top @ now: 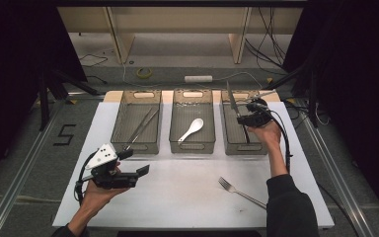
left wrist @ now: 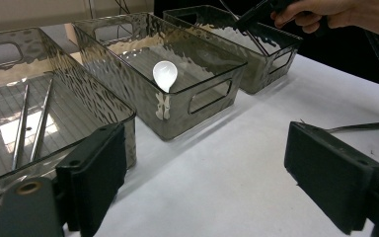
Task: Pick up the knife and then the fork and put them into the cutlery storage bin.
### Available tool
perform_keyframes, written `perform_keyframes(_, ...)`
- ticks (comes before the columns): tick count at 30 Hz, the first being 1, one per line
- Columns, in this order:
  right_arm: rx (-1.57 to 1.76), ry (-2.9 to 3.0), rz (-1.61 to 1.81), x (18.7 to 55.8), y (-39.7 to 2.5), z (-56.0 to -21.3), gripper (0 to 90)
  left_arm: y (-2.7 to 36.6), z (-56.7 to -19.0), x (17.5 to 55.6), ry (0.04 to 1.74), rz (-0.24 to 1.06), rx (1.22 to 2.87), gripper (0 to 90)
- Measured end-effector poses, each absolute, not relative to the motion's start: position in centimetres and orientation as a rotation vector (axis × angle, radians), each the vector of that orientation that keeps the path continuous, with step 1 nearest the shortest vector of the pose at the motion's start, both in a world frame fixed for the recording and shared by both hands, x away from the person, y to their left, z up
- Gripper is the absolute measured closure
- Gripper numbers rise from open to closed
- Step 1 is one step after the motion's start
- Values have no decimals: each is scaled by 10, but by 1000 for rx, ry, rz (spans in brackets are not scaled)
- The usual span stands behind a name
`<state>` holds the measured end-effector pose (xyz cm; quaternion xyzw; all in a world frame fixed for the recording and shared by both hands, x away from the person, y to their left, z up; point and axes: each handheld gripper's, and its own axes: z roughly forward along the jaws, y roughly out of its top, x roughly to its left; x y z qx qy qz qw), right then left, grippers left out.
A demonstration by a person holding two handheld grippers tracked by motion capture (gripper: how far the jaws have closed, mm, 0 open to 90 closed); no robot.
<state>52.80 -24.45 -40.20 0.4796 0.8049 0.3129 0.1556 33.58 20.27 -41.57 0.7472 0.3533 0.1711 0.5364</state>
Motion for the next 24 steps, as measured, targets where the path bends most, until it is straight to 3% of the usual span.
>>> perform_keyframes(24, 1423, 2334, 839, 529, -243, -417, 806, 202, -416, 336, 842, 408, 1775, 159)
